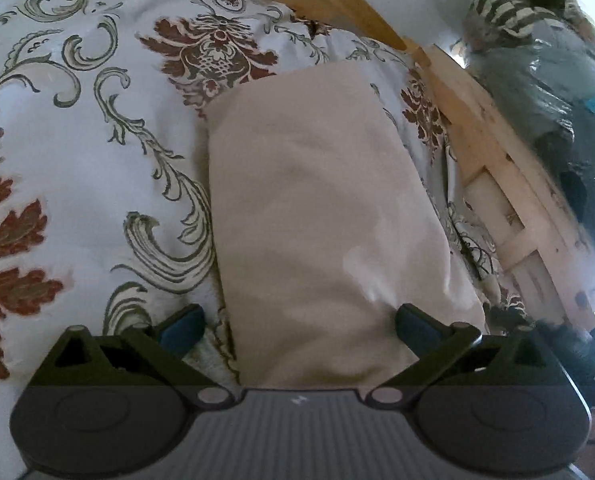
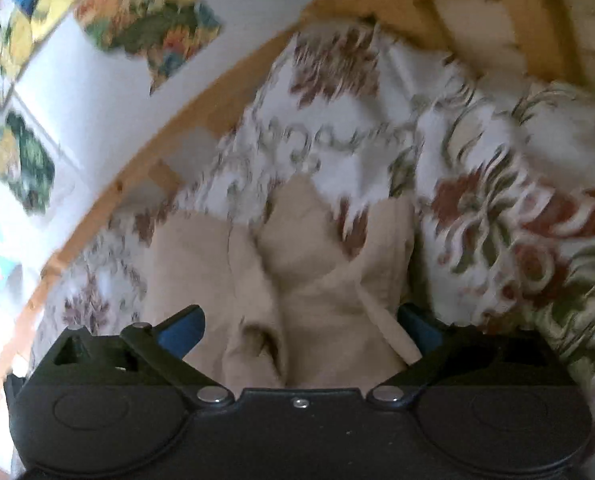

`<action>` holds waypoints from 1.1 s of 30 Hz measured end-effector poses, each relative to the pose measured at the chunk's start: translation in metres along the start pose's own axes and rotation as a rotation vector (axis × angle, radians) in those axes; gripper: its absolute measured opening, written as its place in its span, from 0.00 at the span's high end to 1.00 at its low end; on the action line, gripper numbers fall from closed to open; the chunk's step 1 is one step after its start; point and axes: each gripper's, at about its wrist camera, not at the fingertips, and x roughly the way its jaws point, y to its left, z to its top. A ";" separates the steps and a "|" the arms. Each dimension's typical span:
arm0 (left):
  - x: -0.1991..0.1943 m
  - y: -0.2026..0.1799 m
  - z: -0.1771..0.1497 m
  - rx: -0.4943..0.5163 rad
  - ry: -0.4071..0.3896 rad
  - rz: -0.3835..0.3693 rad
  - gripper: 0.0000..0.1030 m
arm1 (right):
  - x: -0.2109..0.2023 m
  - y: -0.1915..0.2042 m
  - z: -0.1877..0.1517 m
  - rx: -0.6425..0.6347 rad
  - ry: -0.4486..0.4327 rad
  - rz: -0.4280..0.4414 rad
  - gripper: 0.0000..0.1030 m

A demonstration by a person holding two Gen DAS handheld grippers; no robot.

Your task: Fold large clothes

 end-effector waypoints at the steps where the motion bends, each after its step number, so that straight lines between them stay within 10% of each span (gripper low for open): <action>1: 0.001 0.000 0.001 -0.004 0.006 -0.001 0.00 | 0.005 0.007 -0.003 -0.059 0.026 -0.040 0.01; 6: 0.003 -0.003 0.001 -0.020 0.017 0.013 0.00 | 0.026 0.026 -0.012 -0.193 0.098 -0.145 0.01; 13: -0.008 -0.037 0.003 0.005 -0.017 0.109 0.41 | 0.023 0.036 -0.014 -0.186 0.126 -0.182 0.28; 17: -0.025 -0.073 0.012 0.144 -0.062 0.194 0.53 | 0.019 0.043 -0.014 -0.195 0.098 -0.119 0.65; 27: -0.113 -0.092 0.044 0.622 -0.068 0.493 0.56 | 0.016 0.181 -0.024 -0.353 0.010 0.088 0.86; 29: -0.116 -0.059 0.048 0.554 -0.011 0.545 0.54 | 0.034 0.206 -0.037 -0.439 0.038 0.075 0.86; 33: -0.124 0.033 0.048 0.107 -0.031 0.494 0.44 | 0.059 0.204 -0.057 -0.468 0.053 0.025 0.68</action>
